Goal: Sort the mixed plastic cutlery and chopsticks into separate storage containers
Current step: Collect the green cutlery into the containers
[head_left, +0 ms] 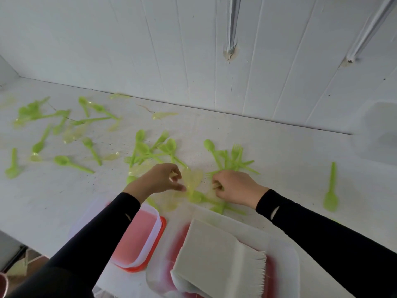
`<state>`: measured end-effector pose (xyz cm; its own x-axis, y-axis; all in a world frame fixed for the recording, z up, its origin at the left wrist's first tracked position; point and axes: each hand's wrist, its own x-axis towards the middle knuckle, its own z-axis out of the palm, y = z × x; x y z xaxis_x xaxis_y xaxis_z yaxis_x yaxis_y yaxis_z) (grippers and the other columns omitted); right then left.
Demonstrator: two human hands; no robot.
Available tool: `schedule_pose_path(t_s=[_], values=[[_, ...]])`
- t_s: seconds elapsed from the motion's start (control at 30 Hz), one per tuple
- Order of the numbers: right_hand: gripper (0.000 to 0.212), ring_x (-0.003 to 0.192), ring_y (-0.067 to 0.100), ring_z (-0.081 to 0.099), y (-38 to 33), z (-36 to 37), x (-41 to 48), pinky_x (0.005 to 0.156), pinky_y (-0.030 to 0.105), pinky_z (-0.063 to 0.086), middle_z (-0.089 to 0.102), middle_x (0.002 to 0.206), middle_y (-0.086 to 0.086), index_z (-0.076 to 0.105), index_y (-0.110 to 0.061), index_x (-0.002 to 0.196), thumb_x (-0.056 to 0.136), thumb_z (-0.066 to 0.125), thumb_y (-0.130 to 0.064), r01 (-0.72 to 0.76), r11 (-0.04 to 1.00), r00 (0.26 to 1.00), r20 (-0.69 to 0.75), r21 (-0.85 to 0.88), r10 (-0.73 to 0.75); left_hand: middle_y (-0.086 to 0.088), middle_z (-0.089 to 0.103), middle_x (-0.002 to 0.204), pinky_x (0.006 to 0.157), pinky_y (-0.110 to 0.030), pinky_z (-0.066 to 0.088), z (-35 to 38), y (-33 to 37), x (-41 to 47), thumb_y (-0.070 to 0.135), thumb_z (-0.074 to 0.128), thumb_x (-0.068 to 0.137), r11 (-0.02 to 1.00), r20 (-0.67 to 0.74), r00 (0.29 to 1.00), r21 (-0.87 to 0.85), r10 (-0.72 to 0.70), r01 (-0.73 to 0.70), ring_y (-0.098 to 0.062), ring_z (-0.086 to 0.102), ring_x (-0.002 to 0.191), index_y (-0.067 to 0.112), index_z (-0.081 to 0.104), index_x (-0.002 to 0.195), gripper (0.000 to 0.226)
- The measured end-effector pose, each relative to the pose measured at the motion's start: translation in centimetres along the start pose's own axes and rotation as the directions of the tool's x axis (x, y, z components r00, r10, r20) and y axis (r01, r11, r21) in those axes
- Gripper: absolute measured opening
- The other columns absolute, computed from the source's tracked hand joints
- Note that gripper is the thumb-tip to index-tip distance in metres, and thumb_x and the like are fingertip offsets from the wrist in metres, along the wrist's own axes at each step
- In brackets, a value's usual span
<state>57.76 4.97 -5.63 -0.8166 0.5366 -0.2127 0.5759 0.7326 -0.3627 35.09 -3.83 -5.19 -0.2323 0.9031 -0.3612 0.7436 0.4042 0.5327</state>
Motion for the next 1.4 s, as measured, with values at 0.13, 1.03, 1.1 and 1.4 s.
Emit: schedule_pose_path(t_s=[0.13, 1.03, 1.1, 1.4], values=[[0.018, 0.087, 0.019, 0.053, -0.8, -1.2, -0.1, 0.061, 0.032, 0.036, 0.055, 0.080, -0.005, 0.050, -0.016, 0.104, 0.091, 0.053, -0.029, -0.052, 0.998, 0.988, -0.143, 0.046, 0.058, 0.015, 0.058, 0.079, 0.066, -0.016, 0.038, 1.4, -0.4, 0.2, 0.027, 0.086, 0.071, 0.997, -0.008, 0.999, 0.059, 0.048, -0.047, -0.007, 0.054, 0.080, 0.021, 0.062, 0.080, 0.026], [0.022, 0.083, 0.023, 0.060, -1.7, -0.8, 4.6, 0.058, 0.030, 0.040, 0.062, 0.091, 0.004, 0.053, -0.013, 0.082, 0.086, 0.067, -0.030, -0.279, 0.944, 0.960, 0.023, 0.177, 0.279, -0.010, 0.050, 0.118, 0.083, -0.028, 0.038, 2.0, 0.3, 2.3, 0.044, 0.073, 0.084, 0.997, -0.267, 0.962, 0.034, -0.060, 0.072, -0.027, 0.053, 0.108, 0.006, 0.055, 0.117, 0.054], [0.028, 0.073, 0.018, 0.056, -1.3, -1.7, 4.2, 0.054, 0.027, 0.037, 0.056, 0.077, -0.001, 0.048, -0.017, 0.070, 0.084, 0.070, -0.027, -0.258, 0.918, 0.965, 0.027, 0.302, 0.263, -0.007, 0.054, 0.105, 0.075, -0.026, 0.034, 1.1, 0.3, 2.2, 0.037, 0.075, 0.084, 0.998, -0.271, 0.962, -0.068, -0.036, 0.018, -0.024, 0.052, 0.099, 0.007, 0.057, 0.106, 0.041], [0.014, 0.066, 0.012, 0.055, -1.5, -4.8, 2.2, 0.053, 0.022, 0.040, 0.070, 0.087, 0.003, 0.061, -0.010, 0.098, 0.086, 0.062, -0.019, -0.153, 0.738, 0.933, -0.151, 0.657, 0.327, 0.005, 0.062, 0.081, 0.065, -0.021, 0.045, -4.2, -1.5, -0.6, 0.019, 0.064, 0.095, 0.667, -0.341, 0.929, -0.727, -0.145, -0.162, -0.008, 0.051, 0.068, 0.012, 0.069, 0.104, 0.013]])
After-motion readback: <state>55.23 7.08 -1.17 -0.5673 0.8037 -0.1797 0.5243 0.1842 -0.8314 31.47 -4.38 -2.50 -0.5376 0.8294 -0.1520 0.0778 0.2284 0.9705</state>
